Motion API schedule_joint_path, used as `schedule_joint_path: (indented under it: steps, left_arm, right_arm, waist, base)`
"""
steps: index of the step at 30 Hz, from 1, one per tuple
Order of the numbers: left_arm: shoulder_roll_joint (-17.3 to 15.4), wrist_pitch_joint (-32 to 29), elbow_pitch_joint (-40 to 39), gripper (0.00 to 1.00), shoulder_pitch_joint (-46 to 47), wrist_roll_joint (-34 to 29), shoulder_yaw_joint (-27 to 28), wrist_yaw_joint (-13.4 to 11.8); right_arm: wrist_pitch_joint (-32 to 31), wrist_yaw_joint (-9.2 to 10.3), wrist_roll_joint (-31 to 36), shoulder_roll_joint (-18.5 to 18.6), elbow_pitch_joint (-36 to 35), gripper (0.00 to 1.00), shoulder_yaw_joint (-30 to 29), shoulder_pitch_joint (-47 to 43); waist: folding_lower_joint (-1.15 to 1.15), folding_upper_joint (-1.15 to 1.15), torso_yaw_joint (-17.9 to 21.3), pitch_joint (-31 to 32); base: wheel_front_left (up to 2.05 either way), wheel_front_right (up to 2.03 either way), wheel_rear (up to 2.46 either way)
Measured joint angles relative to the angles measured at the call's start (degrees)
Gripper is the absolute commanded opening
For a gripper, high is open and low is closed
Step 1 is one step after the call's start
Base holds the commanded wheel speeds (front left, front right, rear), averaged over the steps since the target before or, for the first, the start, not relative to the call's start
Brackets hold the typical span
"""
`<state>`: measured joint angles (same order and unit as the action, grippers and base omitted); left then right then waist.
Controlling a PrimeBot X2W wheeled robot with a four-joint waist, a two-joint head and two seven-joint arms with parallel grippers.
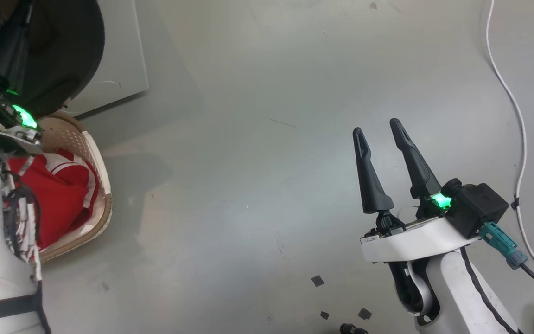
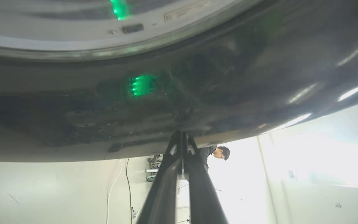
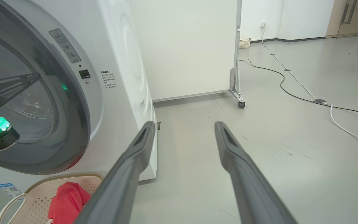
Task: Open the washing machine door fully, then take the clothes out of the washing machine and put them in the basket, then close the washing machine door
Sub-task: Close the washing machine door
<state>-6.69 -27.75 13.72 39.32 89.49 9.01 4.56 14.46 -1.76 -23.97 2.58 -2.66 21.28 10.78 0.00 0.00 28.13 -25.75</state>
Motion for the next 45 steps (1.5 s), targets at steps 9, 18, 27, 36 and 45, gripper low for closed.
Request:
schedule_joint_path:
  steps: [9, 18, 27, 36, 45]
  left_arm:
    - [3.31, -0.85, -0.10, 0.00, -5.34, 5.80, 2.19, 2.08]
    - [4.27, -0.83, -3.31, 0.00, -15.94, 8.01, 3.22, 2.33]
    - [5.09, 1.08, -9.38, 1.00, -23.34, 9.36, 3.14, 2.34]
    - [5.11, 6.73, -15.26, 1.00, -29.31, 6.23, 2.34, 2.34]
    - [5.04, 18.17, -24.35, 1.00, -31.94, -11.22, 2.53, 2.34]
  right_arm:
    - [0.01, 0.33, 2.65, 0.00, 0.57, 1.00, -1.69, 0.46]
    - [0.04, 0.07, 5.24, 0.03, 2.58, 1.00, -3.94, 0.20]
    - [0.04, -0.42, 6.64, 1.08, 4.19, 1.00, -5.43, -2.36]
    - [0.04, -0.69, 7.31, 1.42, 5.05, 1.00, -6.36, -4.88]
    - [0.04, -0.70, 8.02, 1.52, 4.80, 1.00, -7.55, -5.63]
  waist:
    - [0.00, 0.00, -3.79, 1.34]
    - [0.00, 0.00, -8.29, 4.33]
    - [0.00, 0.00, -13.06, 7.38]
    - [0.00, 0.00, -18.09, 10.12]
    - [0.00, 0.00, -22.46, 12.35]
  base:
    - [0.00, 0.00, 0.00]
    - [0.00, 0.00, 0.00]
    - [0.00, 0.00, 0.00]
    - [0.00, 0.00, 0.00]
    - [0.00, 0.00, 0.00]
